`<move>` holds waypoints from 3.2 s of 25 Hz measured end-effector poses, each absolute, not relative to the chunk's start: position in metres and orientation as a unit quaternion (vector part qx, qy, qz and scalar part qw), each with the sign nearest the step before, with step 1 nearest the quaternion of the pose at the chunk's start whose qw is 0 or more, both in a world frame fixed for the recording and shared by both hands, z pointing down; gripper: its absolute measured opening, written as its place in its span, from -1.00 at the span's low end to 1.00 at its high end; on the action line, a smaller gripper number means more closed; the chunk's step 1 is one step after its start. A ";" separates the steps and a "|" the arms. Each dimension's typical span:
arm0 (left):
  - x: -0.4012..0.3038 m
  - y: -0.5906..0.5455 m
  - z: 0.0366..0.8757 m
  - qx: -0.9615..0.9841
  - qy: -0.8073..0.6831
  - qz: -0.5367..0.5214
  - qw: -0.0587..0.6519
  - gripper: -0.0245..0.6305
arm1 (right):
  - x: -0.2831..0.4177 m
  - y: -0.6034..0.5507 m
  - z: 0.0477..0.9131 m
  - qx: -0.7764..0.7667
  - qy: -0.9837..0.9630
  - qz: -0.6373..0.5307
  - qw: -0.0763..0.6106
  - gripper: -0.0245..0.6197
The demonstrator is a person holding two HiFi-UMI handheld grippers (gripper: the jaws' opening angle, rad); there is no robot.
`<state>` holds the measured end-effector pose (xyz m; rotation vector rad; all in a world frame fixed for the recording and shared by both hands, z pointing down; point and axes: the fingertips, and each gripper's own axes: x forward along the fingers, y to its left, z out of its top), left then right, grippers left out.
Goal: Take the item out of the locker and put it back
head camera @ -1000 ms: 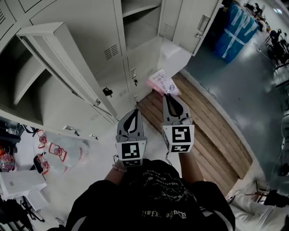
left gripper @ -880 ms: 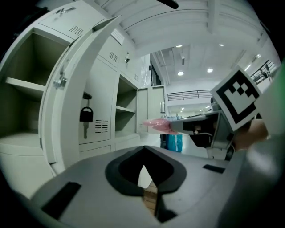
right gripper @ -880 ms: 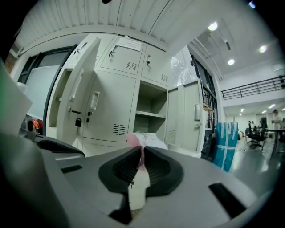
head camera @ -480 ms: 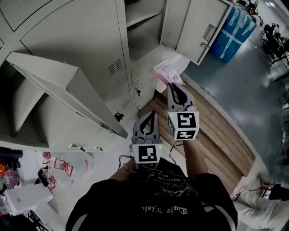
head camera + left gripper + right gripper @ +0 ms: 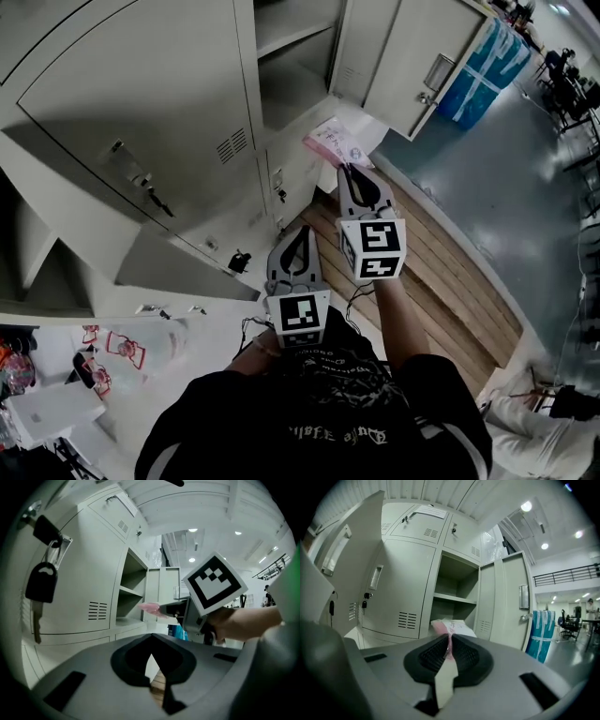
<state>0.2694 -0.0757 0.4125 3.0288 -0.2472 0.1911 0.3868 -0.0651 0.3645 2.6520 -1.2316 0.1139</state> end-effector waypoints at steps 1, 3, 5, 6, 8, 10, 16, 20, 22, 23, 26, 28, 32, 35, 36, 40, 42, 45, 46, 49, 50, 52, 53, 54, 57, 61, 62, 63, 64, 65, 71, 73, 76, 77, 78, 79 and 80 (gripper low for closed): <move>0.272 -0.076 0.413 0.993 -0.085 0.065 0.046 -0.91 | 0.391 -0.067 0.364 0.899 -0.422 0.039 0.107 -0.85; 0.279 -0.077 0.410 0.993 -0.096 0.064 0.038 -0.90 | 0.400 -0.071 0.363 0.895 -0.431 0.039 0.108 -0.85; 0.288 -0.078 0.405 0.992 -0.105 0.056 0.041 -0.90 | 0.411 -0.077 0.361 0.890 -0.440 0.036 0.110 -0.85; 0.292 -0.079 0.403 0.992 -0.106 0.054 0.047 -0.90 | 0.417 -0.080 0.360 0.888 -0.445 0.034 0.111 -0.85; 0.301 -0.082 0.399 0.991 -0.113 0.049 0.052 -0.90 | 0.427 -0.089 0.356 0.882 -0.456 0.028 0.115 -0.85; 0.309 -0.088 0.395 0.990 -0.129 0.045 0.044 -0.90 | 0.437 -0.099 0.353 0.875 -0.468 0.023 0.120 -0.85; 0.327 -0.107 0.409 0.981 -0.175 0.066 0.041 -0.90 | 0.466 -0.127 0.359 0.859 -0.497 0.029 0.116 -0.85; 0.339 -0.117 0.410 0.977 -0.197 0.071 0.029 -0.90 | 0.485 -0.146 0.366 0.848 -0.515 0.040 0.120 -0.85; 0.345 -0.120 0.411 0.977 -0.199 0.074 0.030 -0.90 | 0.494 -0.158 0.367 0.841 -0.525 0.039 0.126 -0.85; 0.348 -0.122 0.412 0.976 -0.201 0.077 0.031 -0.90 | 0.498 -0.164 0.368 0.837 -0.530 0.038 0.129 -0.85; 0.352 -0.131 0.414 0.972 -0.219 0.082 0.031 -0.90 | 0.506 -0.184 0.369 0.827 -0.545 0.038 0.136 -0.85; 0.355 -0.138 0.416 0.969 -0.230 0.086 0.029 -0.90 | 0.511 -0.197 0.371 0.820 -0.553 0.038 0.139 -0.85; 0.354 -0.147 0.421 0.963 -0.252 0.094 0.034 -0.90 | 0.520 -0.219 0.381 0.810 -0.566 0.043 0.151 -0.85; 0.352 -0.153 0.423 0.958 -0.266 0.097 0.035 -0.90 | 0.528 -0.234 0.387 0.803 -0.571 0.044 0.161 -0.85; 0.352 -0.153 0.425 0.958 -0.268 0.100 0.034 -0.90 | 0.531 -0.239 0.389 0.802 -0.573 0.046 0.164 -0.85; 0.350 -0.156 0.432 0.954 -0.279 0.107 0.038 -0.90 | 0.541 -0.255 0.397 0.797 -0.577 0.052 0.173 -0.85; 0.349 -0.159 0.432 0.952 -0.285 0.106 0.039 -0.90 | 0.547 -0.263 0.402 0.794 -0.578 0.057 0.181 -0.85; 0.347 -0.163 0.430 0.950 -0.294 0.103 0.040 -0.91 | 0.554 -0.271 0.410 0.791 -0.577 0.064 0.193 -0.84; 0.346 -0.165 0.430 0.948 -0.297 0.102 0.040 -0.90 | 0.556 -0.273 0.411 0.790 -0.578 0.064 0.197 -0.84; 0.341 -0.171 0.433 0.945 -0.308 0.106 0.043 -0.90 | 0.560 -0.280 0.418 0.786 -0.579 0.070 0.207 -0.84; 0.339 -0.171 0.436 0.943 -0.311 0.108 0.046 -0.90 | 0.561 -0.280 0.422 0.784 -0.578 0.074 0.212 -0.84; 0.336 -0.173 0.442 0.940 -0.316 0.113 0.054 -0.90 | 0.563 -0.281 0.430 0.781 -0.577 0.085 0.223 -0.84; 0.334 -0.174 0.444 0.939 -0.319 0.115 0.056 -0.90 | 0.564 -0.281 0.433 0.780 -0.577 0.090 0.226 -0.84; 0.333 -0.174 0.445 0.938 -0.321 0.117 0.058 -0.90 | 0.564 -0.282 0.435 0.779 -0.577 0.092 0.228 -0.84; 0.332 -0.176 0.446 0.937 -0.324 0.116 0.060 -0.90 | 0.563 -0.281 0.439 0.779 -0.574 0.097 0.232 -0.84; 0.332 -0.176 0.447 0.937 -0.325 0.113 0.059 -0.90 | 0.561 -0.284 0.445 0.773 -0.579 0.100 0.238 -0.82; 0.332 -0.176 0.447 0.937 -0.325 0.114 0.059 -0.91 | 0.561 -0.284 0.446 0.774 -0.580 0.099 0.235 -0.81; 0.331 -0.174 0.449 0.937 -0.324 0.115 0.059 -0.90 | 0.560 -0.283 0.447 0.775 -0.580 0.098 0.232 -0.80; 0.331 -0.173 0.450 0.937 -0.323 0.116 0.060 -0.90 | 0.560 -0.282 0.448 0.776 -0.580 0.099 0.230 -0.79; 0.330 -0.172 0.451 0.937 -0.323 0.117 0.060 -0.90 | 0.559 -0.281 0.449 0.776 -0.579 0.099 0.229 -0.77; 0.329 -0.169 0.449 0.938 -0.322 0.115 0.060 -0.90 | 0.552 -0.277 0.443 0.769 -0.596 0.100 0.207 -0.39; 0.328 -0.167 0.450 0.938 -0.321 0.115 0.059 -0.90 | 0.548 -0.272 0.437 0.771 -0.600 0.090 0.194 -0.38; 0.327 -0.162 0.450 0.939 -0.318 0.114 0.061 -0.90 | 0.540 -0.259 0.428 0.774 -0.604 0.081 0.172 -0.36; 0.327 -0.160 0.450 0.940 -0.316 0.113 0.062 -0.90 | 0.537 -0.254 0.425 0.774 -0.606 0.080 0.166 -0.35; 0.327 -0.158 0.450 0.940 -0.315 0.112 0.062 -0.90 | 0.533 -0.249 0.422 0.773 -0.608 0.079 0.161 -0.35; 0.327 -0.156 0.450 0.941 -0.314 0.110 0.062 -0.90 | 0.529 -0.245 0.418 0.772 -0.611 0.076 0.156 -0.35; 0.326 -0.155 0.449 0.941 -0.313 0.109 0.062 -0.90 | 0.525 -0.241 0.413 0.772 -0.613 0.070 0.151 -0.35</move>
